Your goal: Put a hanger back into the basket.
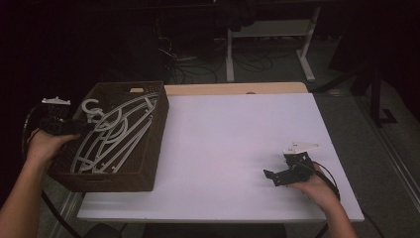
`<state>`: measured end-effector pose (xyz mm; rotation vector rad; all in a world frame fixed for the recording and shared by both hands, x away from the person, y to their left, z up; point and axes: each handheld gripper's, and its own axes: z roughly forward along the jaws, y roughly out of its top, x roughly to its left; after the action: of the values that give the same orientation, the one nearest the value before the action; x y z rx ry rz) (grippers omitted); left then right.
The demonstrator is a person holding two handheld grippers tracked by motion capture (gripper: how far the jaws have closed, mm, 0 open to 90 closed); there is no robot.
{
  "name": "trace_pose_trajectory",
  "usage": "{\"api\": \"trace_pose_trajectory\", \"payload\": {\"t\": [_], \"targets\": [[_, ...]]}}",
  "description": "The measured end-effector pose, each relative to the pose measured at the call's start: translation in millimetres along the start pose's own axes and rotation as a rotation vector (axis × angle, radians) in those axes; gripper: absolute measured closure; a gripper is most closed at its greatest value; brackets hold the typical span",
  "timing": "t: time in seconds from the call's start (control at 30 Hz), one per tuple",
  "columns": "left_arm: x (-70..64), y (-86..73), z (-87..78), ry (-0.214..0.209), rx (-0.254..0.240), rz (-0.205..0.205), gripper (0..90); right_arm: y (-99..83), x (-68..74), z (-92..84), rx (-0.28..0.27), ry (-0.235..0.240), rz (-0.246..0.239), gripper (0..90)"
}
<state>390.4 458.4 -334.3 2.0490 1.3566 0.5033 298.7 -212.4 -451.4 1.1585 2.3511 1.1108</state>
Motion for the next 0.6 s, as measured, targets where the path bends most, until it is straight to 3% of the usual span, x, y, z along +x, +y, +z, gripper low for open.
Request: {"api": "trace_pose_trajectory", "payload": {"t": [0.2, 0.23, 0.27, 0.43, 0.6], "targets": [[-26.3, 5.4, -3.3, -0.117, -0.083, 0.028, 34.9, 3.1, -0.5, -2.4, -0.009, 0.003, -0.01, 0.0], [-26.3, 5.4, -3.3, -0.117, -0.083, 0.028, 32.6, 3.1, -0.5, -2.4, -0.009, 0.003, -0.01, 0.0], [-37.4, 6.6, -3.4, -0.153, -0.114, 0.039, 32.6, 4.1, -0.5, -3.2, -0.014, 0.004, -0.009, 0.0], [-69.5, 8.8, -1.8, -0.268, -0.173, 0.077, 25.1, 13.5, 0.1, -10.9, -0.032, 0.017, -0.022, 0.0], [-108.7, 9.3, 0.7, -0.368, -0.198, 0.152, 20.8, 24.6, 3.7, -18.7, -0.056, 0.035, -0.039, 0.0]]}}
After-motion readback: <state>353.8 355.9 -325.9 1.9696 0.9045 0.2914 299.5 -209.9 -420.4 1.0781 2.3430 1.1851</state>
